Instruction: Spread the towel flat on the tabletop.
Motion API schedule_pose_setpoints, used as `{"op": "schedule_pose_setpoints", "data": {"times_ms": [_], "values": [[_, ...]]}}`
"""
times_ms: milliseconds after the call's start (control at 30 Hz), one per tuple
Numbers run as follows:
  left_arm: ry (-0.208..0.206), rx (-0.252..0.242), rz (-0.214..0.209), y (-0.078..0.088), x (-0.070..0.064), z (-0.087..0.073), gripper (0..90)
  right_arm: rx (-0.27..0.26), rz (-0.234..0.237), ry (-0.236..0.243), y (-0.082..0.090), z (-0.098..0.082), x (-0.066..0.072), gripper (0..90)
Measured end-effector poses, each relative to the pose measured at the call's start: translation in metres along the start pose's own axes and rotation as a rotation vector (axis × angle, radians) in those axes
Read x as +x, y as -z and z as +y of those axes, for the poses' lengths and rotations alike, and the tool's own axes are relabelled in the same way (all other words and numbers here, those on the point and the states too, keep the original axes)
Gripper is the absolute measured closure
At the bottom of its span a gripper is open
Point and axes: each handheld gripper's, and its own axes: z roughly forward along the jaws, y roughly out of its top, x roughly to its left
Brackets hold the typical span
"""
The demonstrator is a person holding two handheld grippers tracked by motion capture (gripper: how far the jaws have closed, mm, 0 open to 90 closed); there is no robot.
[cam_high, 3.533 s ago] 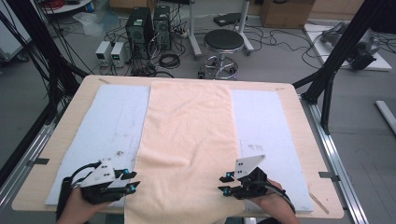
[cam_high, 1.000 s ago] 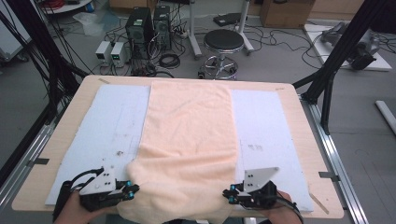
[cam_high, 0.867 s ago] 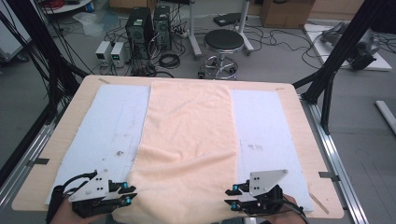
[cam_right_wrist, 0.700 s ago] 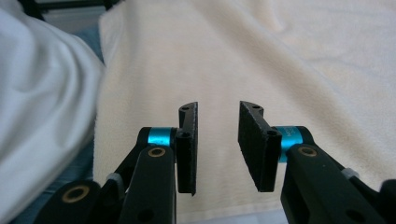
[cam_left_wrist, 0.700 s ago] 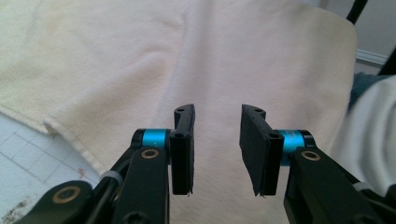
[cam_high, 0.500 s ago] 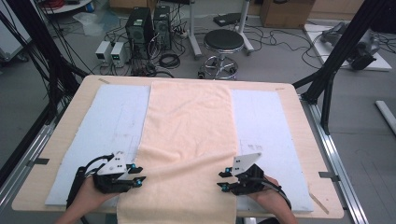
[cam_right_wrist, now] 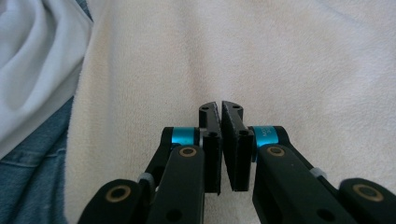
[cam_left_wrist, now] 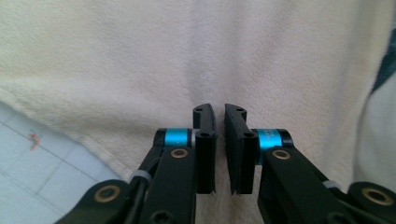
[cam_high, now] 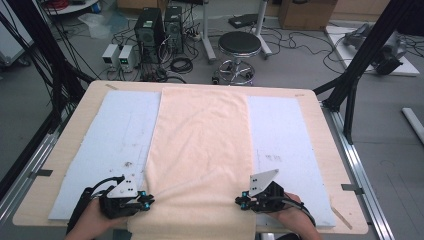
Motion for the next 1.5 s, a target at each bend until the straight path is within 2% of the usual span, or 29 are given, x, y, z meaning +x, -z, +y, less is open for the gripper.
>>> {"op": "schedule_pose_setpoints", "data": {"times_ms": [33,100,133,200,267,367,400,433,467,500,533,567,600,700,767,833,1100,1167,1200,1233,1267,1400,1500], "values": [[0.001,-0.003,0.007,0.002,0.001,0.0,73.2,-0.005,0.0,-0.006,0.002,0.0,0.0,81.3],[0.005,-0.029,0.053,0.004,0.005,0.001,63.5,-0.038,-0.023,-0.028,0.008,0.0,-0.003,76.0],[0.01,-0.037,0.062,0.004,0.009,0.002,62.3,-0.051,-0.048,-0.037,0.009,0.0,-0.005,71.2],[0.01,-0.05,0.1,0.0,0.018,0.006,62.0,-0.064,-0.083,-0.072,0.008,0.001,-0.014,68.4],[0.003,-0.043,0.12,-0.007,0.028,0.01,61.4,-0.067,-0.1,-0.09,0.004,0.002,-0.02,64.0],[-0.002,-0.001,0.092,-0.018,0.036,0.009,59.2,-0.048,-0.082,-0.103,-0.003,0.001,-0.029,61.8],[0.002,0.001,0.067,-0.02,0.038,0.007,61.2,-0.035,-0.079,-0.111,-0.004,0.001,-0.029,61.8],[0.013,-0.015,0.06,-0.02,0.037,0.006,66.9,-0.017,-0.074,-0.113,-0.007,-0.001,-0.03,62.7],[0.007,-0.013,0.06,-0.019,0.037,0.005,73.3,-0.007,-0.059,-0.117,-0.01,-0.003,-0.031,63.9],[0.009,-0.011,0.067,-0.018,0.036,0.005,82.5,-0.026,-0.061,-0.116,-0.01,-0.005,-0.031,67.6],[0.016,-0.012,0.073,-0.017,0.034,0.004,84.6,-0.032,-0.062,-0.122,-0.009,-0.006,-0.032,71.3],[0.012,-0.01,0.075,-0.016,0.033,0.003,86.2,-0.035,-0.05,-0.127,-0.008,-0.007,-0.033,81.8],[0.012,-0.013,0.079,-0.016,0.031,0.003,86.7,-0.034,-0.044,-0.127,-0.008,-0.007,-0.032,86.6],[0.012,-0.004,0.086,-0.013,0.025,0.001,87.0,-0.028,-0.043,-0.102,-0.008,-0.006,-0.027,88.1],[0.008,0.004,0.085,-0.01,0.024,0.0,87.1,-0.028,-0.027,-0.096,-0.007,-0.006,-0.024,88.6],[0.015,0.004,0.072,-0.007,0.02,-0.001,87.1,-0.028,-0.008,-0.092,-0.006,-0.007,-0.02,88.7],[-0.002,0.011,0.01,0.005,0.003,-0.009,86.4,-0.043,0.057,-0.063,0.002,-0.006,0.002,88.6],[0.004,0.002,-0.001,0.007,0.004,-0.009,79.6,-0.049,0.067,-0.057,0.003,-0.006,0.004,83.7],[0.019,-0.006,0.003,0.007,0.006,-0.007,72.4,-0.07,0.074,-0.076,0.005,-0.006,0.003,78.7],[0.017,-0.013,0.014,0.008,0.007,-0.005,69.8,-0.089,0.075,-0.091,0.008,-0.006,0.0,77.4],[0.021,-0.026,0.025,0.008,0.009,-0.004,68.7,-0.1,0.043,-0.098,0.01,-0.006,-0.002,73.5],[0.02,-0.055,0.065,0.004,0.019,0.005,62.4,-0.103,-0.04,-0.136,0.012,-0.003,-0.016,68.9],[0.024,-0.053,0.093,-0.002,0.027,0.008,60.6,-0.092,-0.096,-0.172,0.008,-0.003,-0.027,64.3]]}}
